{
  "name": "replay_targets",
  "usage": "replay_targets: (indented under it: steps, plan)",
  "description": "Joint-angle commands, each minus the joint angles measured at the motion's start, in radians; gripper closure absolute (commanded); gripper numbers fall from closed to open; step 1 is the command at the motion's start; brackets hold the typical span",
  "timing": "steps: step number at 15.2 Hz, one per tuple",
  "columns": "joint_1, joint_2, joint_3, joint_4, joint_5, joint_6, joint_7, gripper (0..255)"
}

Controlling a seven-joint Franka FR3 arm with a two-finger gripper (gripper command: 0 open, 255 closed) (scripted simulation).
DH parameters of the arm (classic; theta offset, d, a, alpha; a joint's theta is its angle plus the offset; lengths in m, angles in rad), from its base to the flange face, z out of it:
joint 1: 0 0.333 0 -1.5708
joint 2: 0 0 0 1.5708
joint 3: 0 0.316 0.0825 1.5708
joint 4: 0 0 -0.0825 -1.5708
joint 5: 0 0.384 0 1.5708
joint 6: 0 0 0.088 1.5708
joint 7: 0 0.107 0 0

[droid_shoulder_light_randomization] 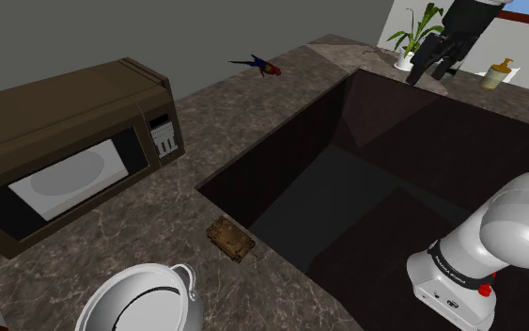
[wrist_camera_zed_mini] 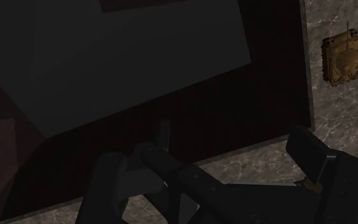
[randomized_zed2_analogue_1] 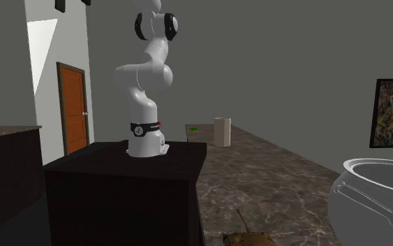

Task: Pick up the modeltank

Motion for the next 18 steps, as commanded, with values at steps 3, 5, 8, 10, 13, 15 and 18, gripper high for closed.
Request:
replay_targets:
  steps: [3,5,8,10,13,15,18]
  plan:
    - [0.013,0.002,0.023,-0.051,0.019,0.054,0.021,0]
    - [0.028,0.008,0.047,-0.097,0.038,0.109,0.041,0]
    - [0.051,0.028,0.084,-0.159,0.067,0.194,0.071,0]
    - [0.068,0.048,0.110,-0.195,0.086,0.254,0.091,0]
    - [0.093,0.090,0.149,-0.241,0.115,0.346,0.120,0]
    - [0.110,0.125,0.177,-0.265,0.133,0.409,0.139,0]
    - [0.135,0.190,0.218,-0.291,0.158,0.506,0.168,0]
